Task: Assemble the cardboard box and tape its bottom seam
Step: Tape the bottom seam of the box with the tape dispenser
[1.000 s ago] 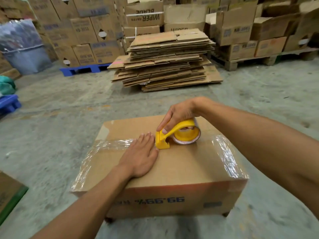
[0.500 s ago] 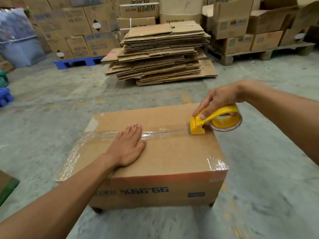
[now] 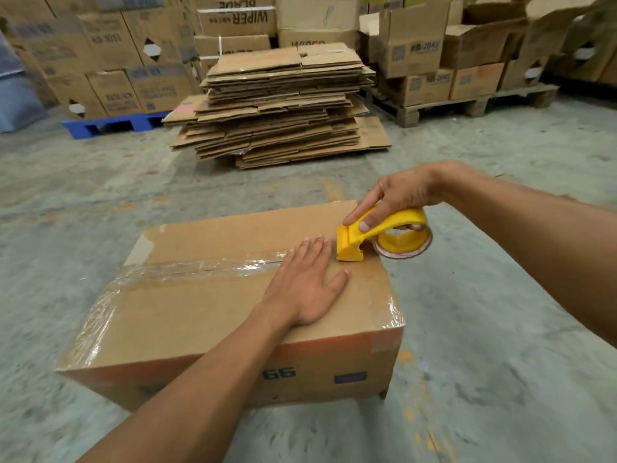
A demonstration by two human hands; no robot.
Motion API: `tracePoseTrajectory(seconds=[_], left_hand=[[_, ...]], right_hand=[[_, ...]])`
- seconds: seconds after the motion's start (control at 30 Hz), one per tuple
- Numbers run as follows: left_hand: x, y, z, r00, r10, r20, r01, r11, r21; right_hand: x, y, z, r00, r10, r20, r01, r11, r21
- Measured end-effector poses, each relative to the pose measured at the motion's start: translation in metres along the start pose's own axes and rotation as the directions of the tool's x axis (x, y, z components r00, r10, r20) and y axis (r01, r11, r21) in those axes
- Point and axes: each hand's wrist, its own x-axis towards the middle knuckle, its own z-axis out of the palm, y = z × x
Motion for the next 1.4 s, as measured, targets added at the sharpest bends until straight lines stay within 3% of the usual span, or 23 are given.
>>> tracePoseTrajectory(seconds=[0.3,0.67,0.77,0.9,1.0,1.13,1.3,1.4], left_hand=[[0.001,-0.004,0.0,1.0,-0.006,0.013,0.006,0.999,0.04],[0.005,0.009,-0.006,0.997,-0.034,0.063,0.028,0.996,0.08],[0.011,0.025,-0.011,0.994,0.07,0.083,-0.076,0.994,0.076],[0.026,0.045,-0.011,0.983,0.152,0.107,-0.159,0.986,0.056],[0.028,0.046,-0.004,0.985,0.151,0.08,-0.158,0.983,0.094],[0.033,0.05,-0.006,0.968,0.222,0.115,-0.24,0.953,0.183],[0.052,0.062,-0.014,0.916,0.395,0.07,-0.391,0.84,0.377],[0.062,0.068,-0.011,0.886,0.446,0.124,-0.455,0.788,0.415]], right_hand=[[-0.052,0.066,-0.029,0.981,0.183,-0.058,-0.185,0.982,-0.046],[-0.029,0.039,0.011,0.984,0.135,-0.118,-0.157,0.968,-0.196],[-0.035,0.038,0.017,0.975,0.143,-0.167,-0.167,0.976,-0.141],[-0.032,0.084,0.079,0.898,0.439,-0.03,-0.393,0.768,-0.506],[-0.041,0.13,0.152,0.875,0.475,0.093,-0.396,0.812,-0.428],[-0.045,0.141,0.175,0.86,0.496,0.119,-0.422,0.823,-0.381],[-0.029,0.133,0.143,0.874,0.486,-0.006,-0.463,0.829,-0.313],[-0.02,0.123,0.122,0.873,0.472,-0.128,-0.488,0.844,-0.223]])
